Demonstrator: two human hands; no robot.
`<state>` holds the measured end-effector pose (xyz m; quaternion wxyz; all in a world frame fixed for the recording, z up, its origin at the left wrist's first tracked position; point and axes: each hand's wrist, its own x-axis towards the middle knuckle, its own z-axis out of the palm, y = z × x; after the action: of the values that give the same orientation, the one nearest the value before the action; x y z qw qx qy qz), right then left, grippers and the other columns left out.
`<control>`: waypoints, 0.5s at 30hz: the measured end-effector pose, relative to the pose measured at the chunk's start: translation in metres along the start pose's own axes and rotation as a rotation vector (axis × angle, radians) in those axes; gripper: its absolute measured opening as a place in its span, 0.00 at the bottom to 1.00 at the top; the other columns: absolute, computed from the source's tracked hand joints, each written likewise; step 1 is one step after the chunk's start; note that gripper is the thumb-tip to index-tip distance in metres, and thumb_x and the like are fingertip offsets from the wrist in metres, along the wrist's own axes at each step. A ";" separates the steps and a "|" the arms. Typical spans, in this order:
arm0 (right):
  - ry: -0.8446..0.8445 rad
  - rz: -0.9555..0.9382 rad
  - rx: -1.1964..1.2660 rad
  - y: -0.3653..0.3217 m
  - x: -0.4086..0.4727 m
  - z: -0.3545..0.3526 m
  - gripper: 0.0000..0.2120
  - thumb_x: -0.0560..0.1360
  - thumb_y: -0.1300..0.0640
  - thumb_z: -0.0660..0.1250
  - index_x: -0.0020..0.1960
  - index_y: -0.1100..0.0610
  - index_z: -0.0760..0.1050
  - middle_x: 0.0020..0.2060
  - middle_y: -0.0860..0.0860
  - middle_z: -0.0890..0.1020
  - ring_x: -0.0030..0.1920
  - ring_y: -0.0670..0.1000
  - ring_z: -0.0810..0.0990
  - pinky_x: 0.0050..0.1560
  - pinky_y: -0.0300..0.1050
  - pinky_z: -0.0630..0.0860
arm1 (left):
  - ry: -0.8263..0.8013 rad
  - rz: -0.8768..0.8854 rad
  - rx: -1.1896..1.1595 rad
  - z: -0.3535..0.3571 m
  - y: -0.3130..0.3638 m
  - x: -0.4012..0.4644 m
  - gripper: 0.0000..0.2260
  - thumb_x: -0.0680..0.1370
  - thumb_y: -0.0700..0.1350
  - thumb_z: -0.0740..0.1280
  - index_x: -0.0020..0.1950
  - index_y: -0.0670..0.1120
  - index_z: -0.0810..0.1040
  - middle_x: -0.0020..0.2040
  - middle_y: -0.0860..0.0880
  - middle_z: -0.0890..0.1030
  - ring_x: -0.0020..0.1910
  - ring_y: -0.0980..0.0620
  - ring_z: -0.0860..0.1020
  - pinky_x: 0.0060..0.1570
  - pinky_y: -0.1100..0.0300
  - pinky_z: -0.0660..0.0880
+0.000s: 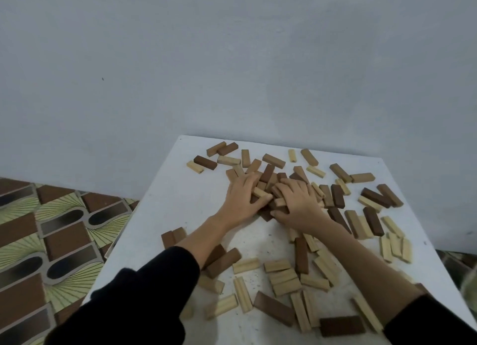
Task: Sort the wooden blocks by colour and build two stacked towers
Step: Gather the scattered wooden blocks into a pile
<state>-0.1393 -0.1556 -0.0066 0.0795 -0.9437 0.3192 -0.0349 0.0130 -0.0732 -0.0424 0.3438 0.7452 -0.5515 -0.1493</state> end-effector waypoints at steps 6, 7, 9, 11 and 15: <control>-0.021 0.017 0.072 -0.008 0.043 -0.020 0.27 0.77 0.48 0.62 0.71 0.56 0.61 0.70 0.55 0.63 0.69 0.57 0.60 0.68 0.52 0.58 | 0.137 0.024 0.066 -0.053 -0.035 0.016 0.19 0.76 0.39 0.63 0.67 0.39 0.70 0.67 0.43 0.71 0.68 0.45 0.65 0.64 0.65 0.57; -0.036 0.036 0.086 -0.009 0.053 -0.021 0.27 0.77 0.48 0.62 0.72 0.56 0.60 0.70 0.55 0.63 0.69 0.58 0.60 0.68 0.52 0.59 | 0.138 0.001 0.125 -0.061 -0.046 0.020 0.21 0.74 0.33 0.63 0.67 0.38 0.70 0.68 0.42 0.70 0.69 0.43 0.65 0.67 0.61 0.57; -0.061 0.068 0.143 -0.012 0.074 -0.019 0.25 0.78 0.49 0.61 0.72 0.56 0.60 0.70 0.56 0.62 0.69 0.59 0.61 0.67 0.55 0.61 | 0.116 -0.077 0.222 -0.076 -0.067 0.030 0.27 0.70 0.29 0.61 0.69 0.39 0.69 0.71 0.42 0.67 0.70 0.41 0.63 0.69 0.54 0.58; -0.083 0.084 0.187 -0.013 0.095 -0.015 0.24 0.79 0.51 0.60 0.72 0.57 0.61 0.70 0.57 0.62 0.68 0.60 0.62 0.67 0.56 0.63 | 0.058 -0.135 0.321 -0.087 -0.086 0.042 0.29 0.71 0.30 0.61 0.72 0.42 0.65 0.74 0.44 0.62 0.73 0.42 0.58 0.71 0.50 0.57; -0.125 0.058 0.205 -0.020 0.129 -0.006 0.23 0.78 0.53 0.61 0.71 0.57 0.62 0.70 0.56 0.62 0.68 0.58 0.62 0.65 0.54 0.64 | -0.074 -0.168 0.370 -0.097 -0.107 0.063 0.32 0.72 0.33 0.61 0.75 0.47 0.59 0.77 0.48 0.55 0.76 0.45 0.51 0.73 0.45 0.53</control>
<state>-0.0259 -0.2190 0.0051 0.1961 -0.9213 0.3356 -0.0063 0.1701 -0.0808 -0.0346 0.1669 0.8329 -0.5179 -0.1008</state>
